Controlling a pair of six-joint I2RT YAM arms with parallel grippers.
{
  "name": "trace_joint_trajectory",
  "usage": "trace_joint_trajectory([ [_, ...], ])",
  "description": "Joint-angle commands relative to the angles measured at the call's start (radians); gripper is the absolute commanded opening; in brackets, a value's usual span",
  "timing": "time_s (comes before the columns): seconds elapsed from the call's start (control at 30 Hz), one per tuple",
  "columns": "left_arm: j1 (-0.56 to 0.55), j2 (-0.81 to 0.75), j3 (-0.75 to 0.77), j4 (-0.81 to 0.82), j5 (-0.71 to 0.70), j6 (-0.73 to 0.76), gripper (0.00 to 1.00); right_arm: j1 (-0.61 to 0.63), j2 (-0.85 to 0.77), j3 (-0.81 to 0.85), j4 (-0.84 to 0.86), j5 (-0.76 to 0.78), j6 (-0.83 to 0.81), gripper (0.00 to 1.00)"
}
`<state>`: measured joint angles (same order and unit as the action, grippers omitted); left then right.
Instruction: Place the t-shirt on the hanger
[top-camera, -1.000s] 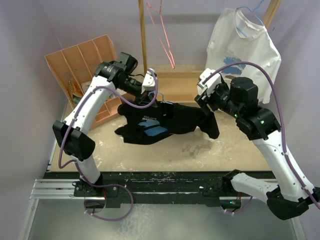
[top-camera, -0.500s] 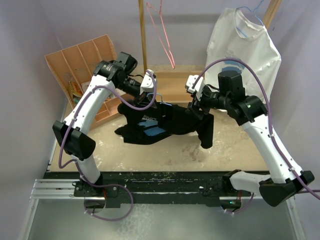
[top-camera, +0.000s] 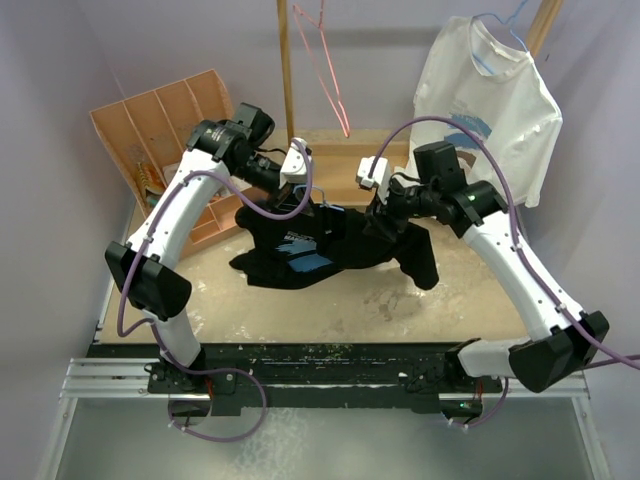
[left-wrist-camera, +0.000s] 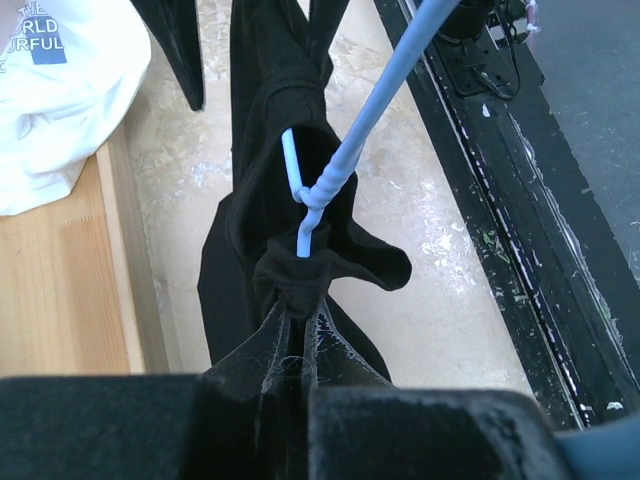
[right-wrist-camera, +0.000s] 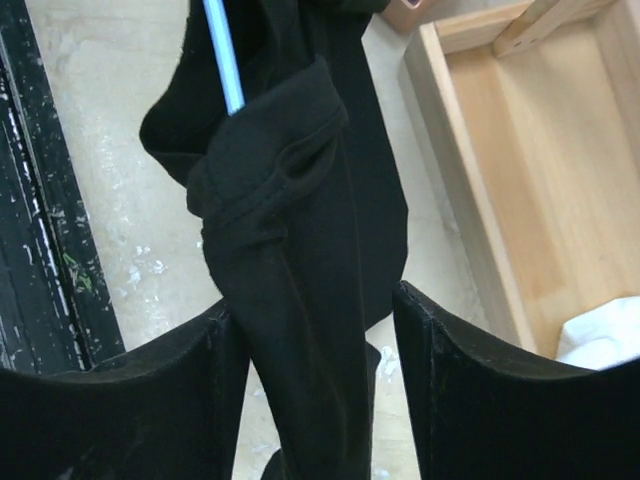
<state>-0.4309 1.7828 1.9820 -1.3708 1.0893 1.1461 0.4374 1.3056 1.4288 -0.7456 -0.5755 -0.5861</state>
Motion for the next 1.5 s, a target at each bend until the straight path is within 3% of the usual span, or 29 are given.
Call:
trace_joint_trajectory([
  [0.0, 0.006, -0.011, 0.051, -0.005, 0.072, 0.034, 0.0, -0.004, 0.01, -0.007, 0.015, -0.011, 0.005, 0.48],
  [0.07, 0.006, -0.01, 0.049, -0.005, 0.073, 0.036, 0.0, -0.003, 0.016, 0.009, 0.0, -0.001, 0.007, 0.07],
  [0.1, 0.006, -0.009, 0.048, -0.005, 0.072, 0.036, 0.0, -0.003, 0.012, 0.013, 0.002, 0.01, 0.01, 0.0],
  [0.27, 0.007, -0.015, 0.016, 0.053, 0.061, -0.004, 0.03, -0.003, -0.057, 0.003, 0.03, 0.021, 0.051, 0.0],
  [0.4, 0.03, -0.057, -0.054, 0.213, 0.052, -0.107, 0.43, -0.004, -0.114, -0.007, 0.035, 0.032, 0.085, 0.0],
  [0.53, 0.071, -0.099, -0.091, 0.339, 0.072, -0.195, 0.61, -0.003, -0.143, -0.039, 0.048, 0.055, 0.099, 0.0],
  [0.67, 0.104, -0.124, -0.097, 0.365, 0.087, -0.219, 0.71, -0.005, -0.168, -0.072, 0.084, 0.067, 0.119, 0.0],
  [1.0, 0.198, -0.235, -0.237, 0.619, 0.066, -0.383, 0.77, -0.004, -0.238, -0.118, 0.152, 0.112, 0.167, 0.0],
  [1.27, 0.316, -0.204, -0.387, 0.598, 0.185, -0.362, 0.74, -0.005, -0.294, -0.138, 0.166, 0.118, 0.166, 0.0],
  [1.47, 0.334, -0.145, -0.441, 0.565, 0.29, -0.372, 0.62, -0.005, -0.295, -0.152, 0.179, 0.121, 0.173, 0.0],
])
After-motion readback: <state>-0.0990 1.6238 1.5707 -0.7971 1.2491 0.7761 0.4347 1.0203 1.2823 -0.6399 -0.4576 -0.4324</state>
